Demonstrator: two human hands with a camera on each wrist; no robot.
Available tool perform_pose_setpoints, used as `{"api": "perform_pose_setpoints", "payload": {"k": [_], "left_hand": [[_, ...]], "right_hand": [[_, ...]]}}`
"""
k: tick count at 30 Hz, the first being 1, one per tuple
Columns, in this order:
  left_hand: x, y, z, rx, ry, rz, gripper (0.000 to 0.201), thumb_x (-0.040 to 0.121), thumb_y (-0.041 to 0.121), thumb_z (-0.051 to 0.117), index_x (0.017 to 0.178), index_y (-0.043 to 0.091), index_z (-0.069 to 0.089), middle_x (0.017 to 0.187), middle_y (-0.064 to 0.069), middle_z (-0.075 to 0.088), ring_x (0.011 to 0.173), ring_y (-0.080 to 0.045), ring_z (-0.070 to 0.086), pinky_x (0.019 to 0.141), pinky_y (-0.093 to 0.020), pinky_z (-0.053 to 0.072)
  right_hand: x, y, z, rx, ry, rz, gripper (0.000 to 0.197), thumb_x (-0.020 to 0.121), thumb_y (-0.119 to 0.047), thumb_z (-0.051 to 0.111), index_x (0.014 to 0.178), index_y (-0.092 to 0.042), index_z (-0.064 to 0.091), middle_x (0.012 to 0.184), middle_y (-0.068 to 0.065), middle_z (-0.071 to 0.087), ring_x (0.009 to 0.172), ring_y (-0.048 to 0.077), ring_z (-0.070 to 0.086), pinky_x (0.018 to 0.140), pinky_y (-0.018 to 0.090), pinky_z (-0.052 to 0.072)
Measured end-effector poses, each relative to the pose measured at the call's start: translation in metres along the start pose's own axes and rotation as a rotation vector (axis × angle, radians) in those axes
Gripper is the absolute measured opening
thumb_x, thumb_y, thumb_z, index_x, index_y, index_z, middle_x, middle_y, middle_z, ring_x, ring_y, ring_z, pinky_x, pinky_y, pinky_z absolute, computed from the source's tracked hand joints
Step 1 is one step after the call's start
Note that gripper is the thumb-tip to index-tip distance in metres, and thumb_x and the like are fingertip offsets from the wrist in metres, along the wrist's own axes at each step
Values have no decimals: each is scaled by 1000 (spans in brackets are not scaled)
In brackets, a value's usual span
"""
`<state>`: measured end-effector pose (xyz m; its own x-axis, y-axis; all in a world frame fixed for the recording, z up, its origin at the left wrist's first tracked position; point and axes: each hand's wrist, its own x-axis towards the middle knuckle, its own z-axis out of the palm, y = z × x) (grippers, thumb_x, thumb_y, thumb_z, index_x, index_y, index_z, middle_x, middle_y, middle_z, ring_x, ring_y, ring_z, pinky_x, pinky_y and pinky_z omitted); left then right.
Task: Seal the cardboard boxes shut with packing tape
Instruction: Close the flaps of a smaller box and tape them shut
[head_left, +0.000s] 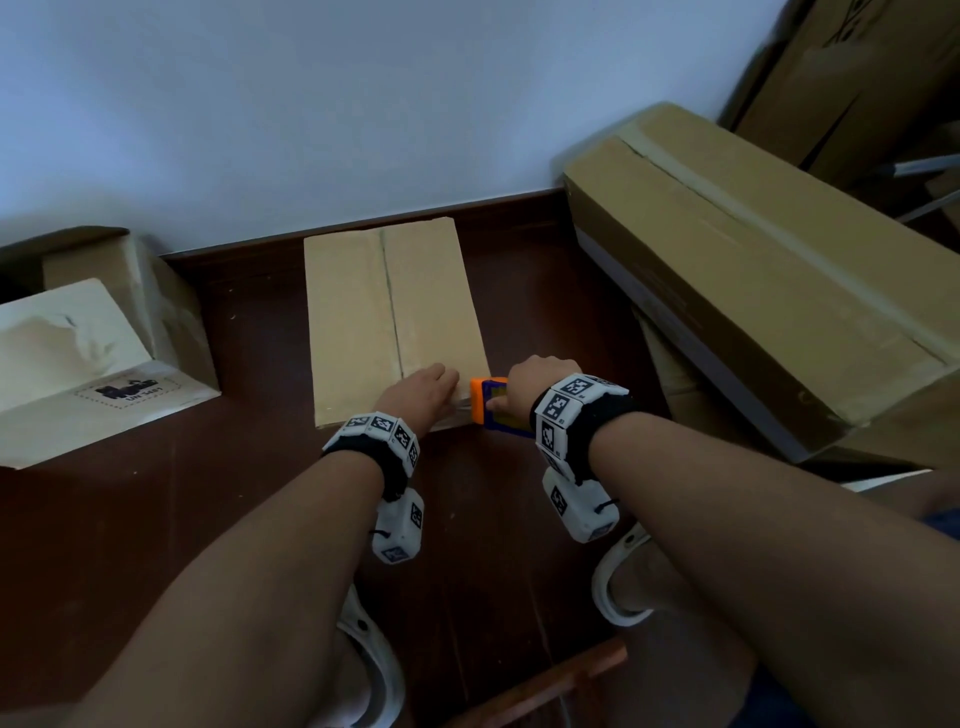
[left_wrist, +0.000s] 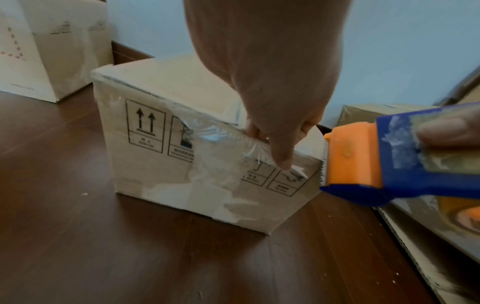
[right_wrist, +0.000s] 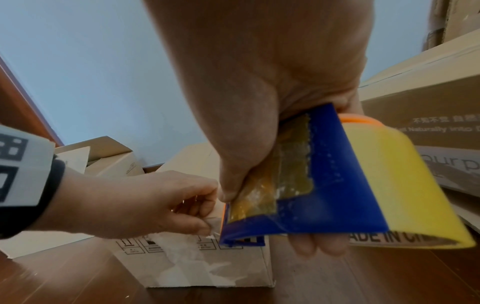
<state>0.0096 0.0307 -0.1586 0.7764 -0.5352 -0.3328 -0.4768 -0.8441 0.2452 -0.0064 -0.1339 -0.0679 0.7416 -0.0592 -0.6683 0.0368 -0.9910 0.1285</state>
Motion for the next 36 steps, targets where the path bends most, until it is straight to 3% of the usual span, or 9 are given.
{"api": "perform_pose_setpoints", "payload": {"k": [4,13,19,27,32,36], "left_hand": [[5,-5,-7,-11,-89,19,25,91,19,60,110,8,46,114,-11,50,100,-29,56,82,-39,45],[-22,-46,-5,-3,-103,-7,20,91,20,61,103,11,48,107,-7,50,91,-25,55,75,-34,42],[-21,-50,-6,-28,-111,-22,20,89,19,63,98,14,46,104,-6,50,83,-22,51,72,-32,40],[-27,-49,-3,-56,-79,-13,18,89,17,63,96,13,47,100,-5,49,79,-19,47,72,-34,42],[-24,-48,-6,-68,-115,-16,18,89,17,63,95,14,46,97,-1,47,78,-21,49,70,-30,36],[-25,-47,-8,-71,-117,-29,18,89,15,62,95,14,45,98,-3,47,78,-21,47,72,-33,40]], "right_hand": [[-5,3,2,-8,20,-15,51,90,-64,45,92,-15,57,76,2,51,76,21,55,67,30,43],[-9,-19,16,62,55,-111,54,87,-68,45,86,-15,54,70,0,46,72,21,53,66,31,42],[-7,-7,17,85,68,-144,55,86,-70,45,86,-15,52,71,0,45,75,21,52,68,32,41],[-6,19,22,79,50,-107,56,85,-70,46,84,-15,53,77,2,50,74,23,53,68,32,42],[-6,41,23,67,44,-54,57,84,-72,46,86,-15,55,73,0,47,74,22,53,68,32,41],[-7,44,34,79,49,-42,59,84,-73,43,85,-15,56,77,1,50,74,21,52,68,32,39]]}}
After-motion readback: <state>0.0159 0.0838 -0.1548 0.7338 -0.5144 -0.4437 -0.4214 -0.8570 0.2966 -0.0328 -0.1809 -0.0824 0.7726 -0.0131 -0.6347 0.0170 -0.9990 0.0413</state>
